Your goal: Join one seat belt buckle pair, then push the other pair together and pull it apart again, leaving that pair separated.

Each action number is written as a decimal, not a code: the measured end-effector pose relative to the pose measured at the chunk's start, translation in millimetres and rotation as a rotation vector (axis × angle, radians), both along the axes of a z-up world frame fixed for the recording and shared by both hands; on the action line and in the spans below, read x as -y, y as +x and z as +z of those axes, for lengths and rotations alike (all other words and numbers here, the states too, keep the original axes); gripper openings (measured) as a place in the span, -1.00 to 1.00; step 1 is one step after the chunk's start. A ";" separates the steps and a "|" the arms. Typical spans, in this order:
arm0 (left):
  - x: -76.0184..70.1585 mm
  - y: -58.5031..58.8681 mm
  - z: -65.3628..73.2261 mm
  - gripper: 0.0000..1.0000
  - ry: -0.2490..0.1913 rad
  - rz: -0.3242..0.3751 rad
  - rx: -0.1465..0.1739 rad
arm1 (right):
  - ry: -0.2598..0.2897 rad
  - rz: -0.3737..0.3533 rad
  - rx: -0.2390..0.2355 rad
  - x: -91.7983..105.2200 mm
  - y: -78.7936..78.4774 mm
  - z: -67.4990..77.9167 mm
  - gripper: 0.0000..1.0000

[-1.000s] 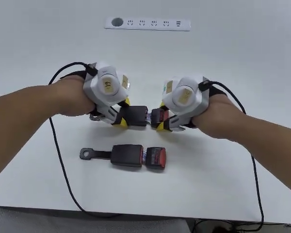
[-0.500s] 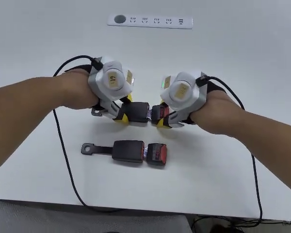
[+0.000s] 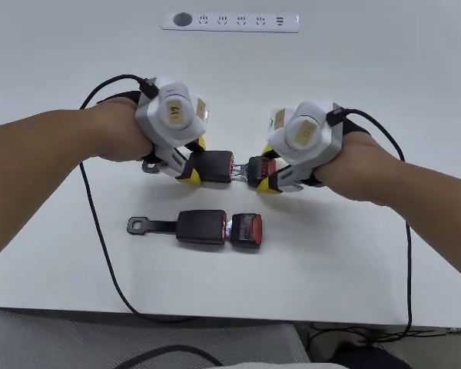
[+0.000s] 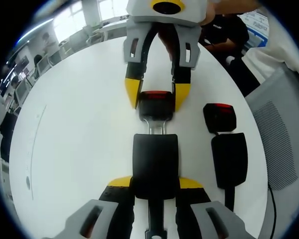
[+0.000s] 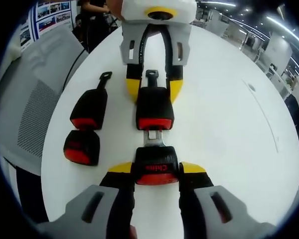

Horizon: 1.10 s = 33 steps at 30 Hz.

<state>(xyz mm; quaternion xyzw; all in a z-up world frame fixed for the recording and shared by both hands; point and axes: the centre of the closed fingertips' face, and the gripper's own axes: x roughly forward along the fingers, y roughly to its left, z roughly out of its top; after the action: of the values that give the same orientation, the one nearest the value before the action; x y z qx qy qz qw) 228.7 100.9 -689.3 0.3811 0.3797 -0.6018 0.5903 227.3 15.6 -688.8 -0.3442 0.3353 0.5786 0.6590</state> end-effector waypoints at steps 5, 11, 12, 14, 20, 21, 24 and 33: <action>1.3 -0.5 0.8 -0.37 0.006 -0.005 -0.002 | -0.010 0.006 0.000 14.4 -0.2 -2.9 -0.33; 1.1 0.3 0.4 -0.37 -0.002 0.003 -0.002 | -0.042 -0.014 0.004 43.6 -2.4 -4.0 -0.33; 1.1 0.3 0.4 -0.37 -0.001 0.003 -0.002 | -0.044 -0.022 0.004 48.9 -1.1 -4.0 -0.33; 0.8 0.7 -0.1 -0.37 0.000 0.008 -0.002 | -0.051 -0.035 0.000 58.7 -0.4 -4.4 -0.33; 1.4 -0.5 1.3 -0.36 -0.004 0.009 0.000 | -0.080 -0.048 -0.006 85.9 -2.8 -4.8 -0.33; 1.8 -1.4 2.2 -0.36 -0.004 0.010 0.001 | -0.085 -0.052 -0.009 92.1 -3.2 -5.4 -0.33; 1.6 -1.2 2.3 -0.35 -0.002 0.006 0.010 | -0.086 -0.058 -0.020 100.6 -1.6 -6.1 -0.33; 3.8 -3.6 5.0 -0.34 0.011 0.001 0.028 | -0.103 -0.088 0.018 102.5 2.3 -4.3 -0.15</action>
<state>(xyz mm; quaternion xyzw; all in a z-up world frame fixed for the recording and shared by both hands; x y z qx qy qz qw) 225.1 97.1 -684.3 0.3925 0.3748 -0.5939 0.5939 229.6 -86.9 -693.1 -0.3679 0.3737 0.5280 0.6680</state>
